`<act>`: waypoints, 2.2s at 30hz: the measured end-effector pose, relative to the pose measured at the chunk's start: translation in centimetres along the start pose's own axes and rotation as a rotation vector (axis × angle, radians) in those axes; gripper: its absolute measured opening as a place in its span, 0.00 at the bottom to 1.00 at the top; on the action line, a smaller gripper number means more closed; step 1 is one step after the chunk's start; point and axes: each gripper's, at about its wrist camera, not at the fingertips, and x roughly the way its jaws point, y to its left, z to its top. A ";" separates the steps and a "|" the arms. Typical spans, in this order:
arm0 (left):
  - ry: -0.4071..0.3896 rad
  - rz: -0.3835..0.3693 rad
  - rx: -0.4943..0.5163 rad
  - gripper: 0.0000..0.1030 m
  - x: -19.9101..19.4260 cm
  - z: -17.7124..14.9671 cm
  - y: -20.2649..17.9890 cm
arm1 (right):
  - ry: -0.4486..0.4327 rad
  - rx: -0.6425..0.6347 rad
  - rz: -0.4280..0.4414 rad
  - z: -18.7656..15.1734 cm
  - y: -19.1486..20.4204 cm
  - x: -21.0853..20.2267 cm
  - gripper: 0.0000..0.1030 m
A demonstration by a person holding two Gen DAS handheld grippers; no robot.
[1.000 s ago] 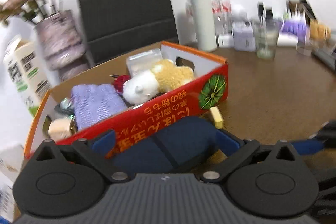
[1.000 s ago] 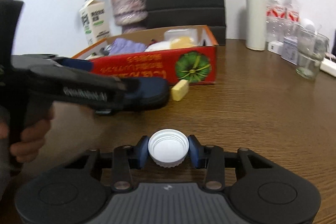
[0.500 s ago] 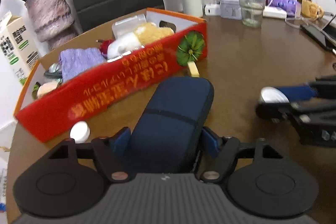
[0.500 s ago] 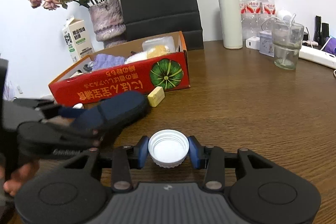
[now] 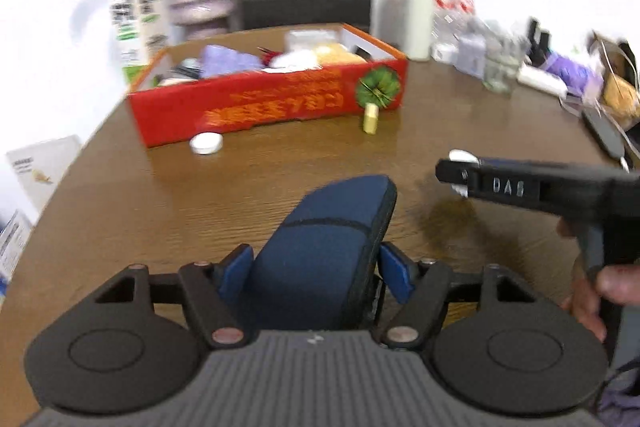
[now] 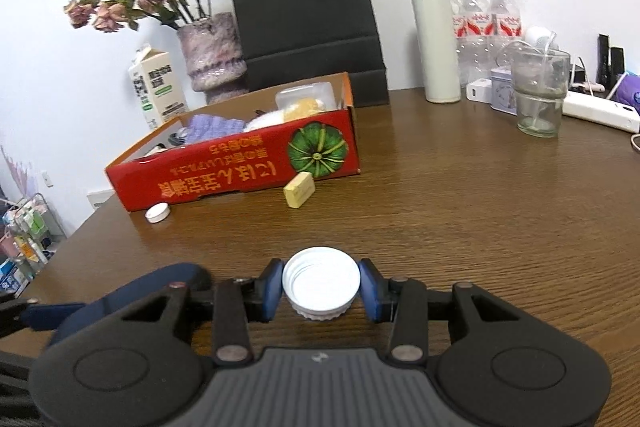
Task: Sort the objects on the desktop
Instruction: 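Grasp the navy pencil case with the left gripper while the right gripper grasps the white round lid, then carry the pencil case and lid into the cardboard box and release them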
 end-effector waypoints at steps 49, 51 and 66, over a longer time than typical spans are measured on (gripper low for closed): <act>-0.173 0.119 0.036 0.59 -3.2 5.3 2.7 | -0.092 -0.034 0.093 -0.2 0.8 -5.6 0.38; -0.214 0.116 0.027 0.59 -3.3 7.0 3.8 | -0.120 -0.068 0.080 1.6 1.0 -5.8 0.38; -0.111 0.085 -0.044 0.59 8.9 20.7 7.5 | 0.030 0.090 0.317 18.0 0.8 8.1 0.38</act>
